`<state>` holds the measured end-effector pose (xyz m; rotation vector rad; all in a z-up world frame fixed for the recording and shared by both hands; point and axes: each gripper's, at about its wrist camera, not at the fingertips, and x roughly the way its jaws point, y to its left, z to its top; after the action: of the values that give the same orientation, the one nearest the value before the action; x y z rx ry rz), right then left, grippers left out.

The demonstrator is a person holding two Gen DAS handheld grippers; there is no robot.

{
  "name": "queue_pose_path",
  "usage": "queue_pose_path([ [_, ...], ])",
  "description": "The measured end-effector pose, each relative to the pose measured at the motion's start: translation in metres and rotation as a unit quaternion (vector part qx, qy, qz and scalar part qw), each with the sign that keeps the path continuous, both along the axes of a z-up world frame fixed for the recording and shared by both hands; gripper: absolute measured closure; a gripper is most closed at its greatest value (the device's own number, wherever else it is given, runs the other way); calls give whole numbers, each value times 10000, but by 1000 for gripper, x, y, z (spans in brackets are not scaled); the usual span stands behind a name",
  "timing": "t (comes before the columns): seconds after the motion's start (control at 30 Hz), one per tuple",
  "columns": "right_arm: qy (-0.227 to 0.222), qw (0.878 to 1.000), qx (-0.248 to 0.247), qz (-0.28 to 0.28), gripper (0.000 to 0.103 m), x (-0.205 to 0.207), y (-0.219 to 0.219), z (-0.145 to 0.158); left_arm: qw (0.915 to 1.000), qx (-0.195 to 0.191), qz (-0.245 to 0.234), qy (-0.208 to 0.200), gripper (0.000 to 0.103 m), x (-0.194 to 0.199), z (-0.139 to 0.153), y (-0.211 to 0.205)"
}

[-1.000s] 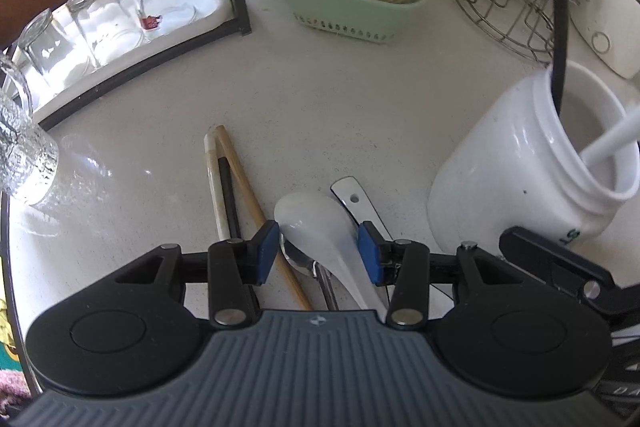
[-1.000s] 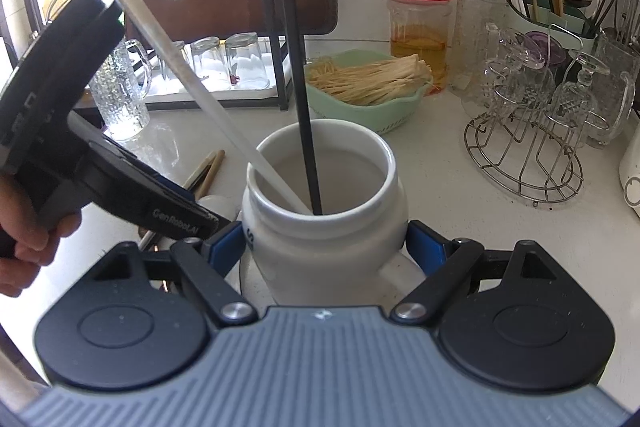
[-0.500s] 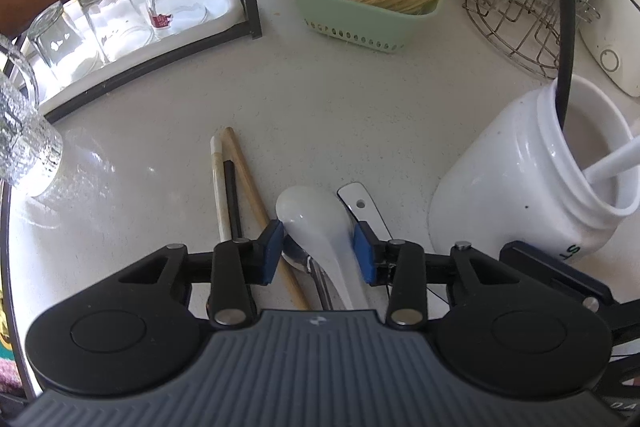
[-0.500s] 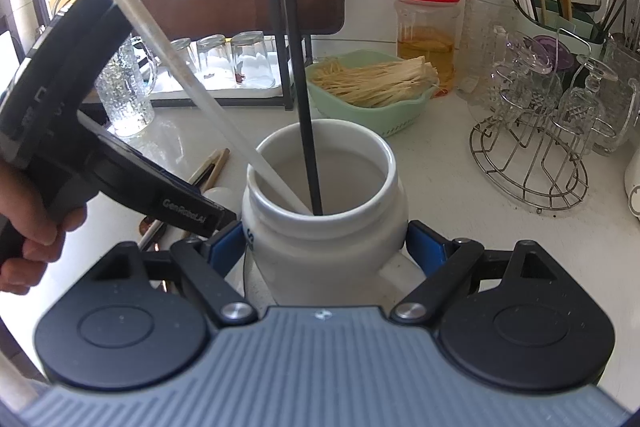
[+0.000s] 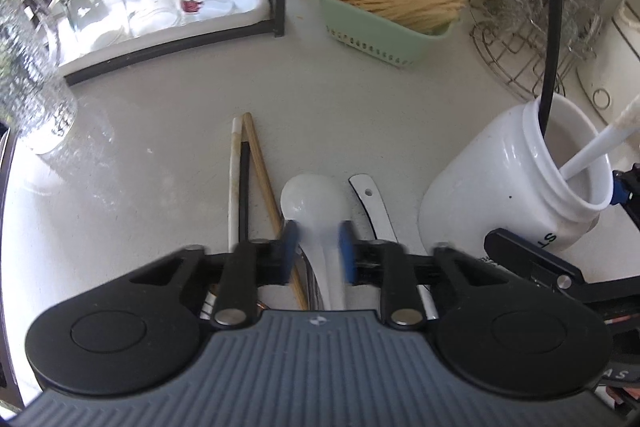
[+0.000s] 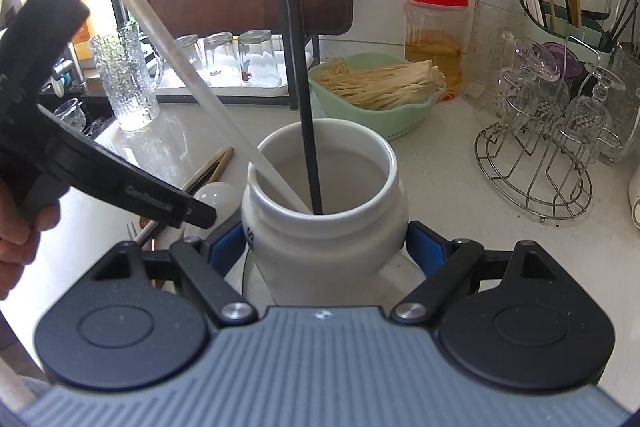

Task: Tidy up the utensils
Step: 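Position the open left tool around a white ceramic spoon handle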

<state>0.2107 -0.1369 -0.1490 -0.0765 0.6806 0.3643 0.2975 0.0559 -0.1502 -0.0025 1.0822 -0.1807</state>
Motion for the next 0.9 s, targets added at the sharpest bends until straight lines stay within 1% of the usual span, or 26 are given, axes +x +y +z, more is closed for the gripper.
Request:
queue_pose_path([
  [0.1, -6, 10000, -26, 16, 14, 0, 1, 0, 9999, -71, 65, -66, 86, -5, 2, 5],
  [0.2, -8, 10000, -41, 31, 14, 0, 0, 0, 9998, -108, 168, -24, 91, -8, -1, 10],
  [0.33, -6, 10000, -39, 53, 14, 0, 0, 0, 9990, -276, 346, -26, 91, -9, -1, 18],
  [0.43, -15, 10000, -13, 58, 14, 0, -1, -1, 9976, -501, 477, -4, 91, -9, 0, 26],
  [0.53, -32, 10000, -3, 56, 14, 0, -1, -1, 9965, -609, 566, -18, 91, -12, 1, 30],
  [0.63, -39, 10000, 6, 51, 14, 0, -1, -1, 9952, -780, 581, 45, 90, -14, -2, 33],
  [0.73, -40, 10000, 6, 53, 14, 0, -1, -1, 9953, -800, 547, 72, 90, -15, -5, 32],
  [0.83, -38, 10000, 4, 53, 14, 0, -1, -1, 9939, -975, 513, 105, 90, -15, -7, 32],
  [0.9, -42, 10000, 6, 52, 14, -1, -1, -2, 9938, -1013, 456, 109, 90, -13, -8, 29],
])
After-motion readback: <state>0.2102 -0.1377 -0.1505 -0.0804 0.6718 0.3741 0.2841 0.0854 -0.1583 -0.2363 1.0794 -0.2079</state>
